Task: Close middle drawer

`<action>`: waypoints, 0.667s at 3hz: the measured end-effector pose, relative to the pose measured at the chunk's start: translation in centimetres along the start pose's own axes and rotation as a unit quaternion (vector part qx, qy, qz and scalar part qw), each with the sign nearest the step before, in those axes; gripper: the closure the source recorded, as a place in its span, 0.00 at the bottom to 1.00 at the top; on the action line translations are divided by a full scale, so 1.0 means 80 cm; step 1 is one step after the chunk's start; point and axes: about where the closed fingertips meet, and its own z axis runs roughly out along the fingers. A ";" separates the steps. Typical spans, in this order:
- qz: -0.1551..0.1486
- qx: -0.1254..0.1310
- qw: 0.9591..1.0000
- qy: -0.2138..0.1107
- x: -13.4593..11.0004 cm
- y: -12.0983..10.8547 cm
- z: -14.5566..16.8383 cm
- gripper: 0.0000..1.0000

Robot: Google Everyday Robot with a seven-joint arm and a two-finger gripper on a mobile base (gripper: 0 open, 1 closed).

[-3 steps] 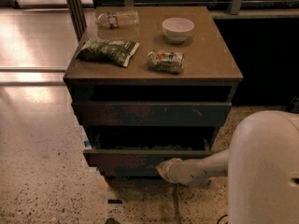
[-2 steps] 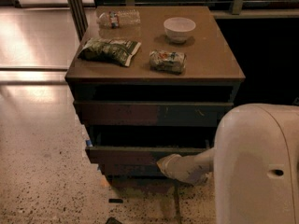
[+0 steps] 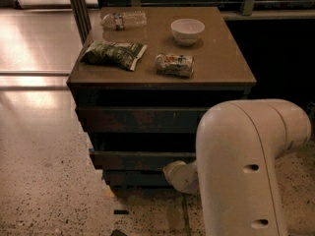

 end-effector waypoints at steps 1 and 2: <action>0.000 0.000 1.000 0.000 0.000 0.000 0.000 1.00; 0.025 -0.010 1.000 -0.014 0.000 -0.001 0.000 1.00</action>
Offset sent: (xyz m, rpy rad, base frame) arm 0.0017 -0.0050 0.0017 0.2056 0.0037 -0.0740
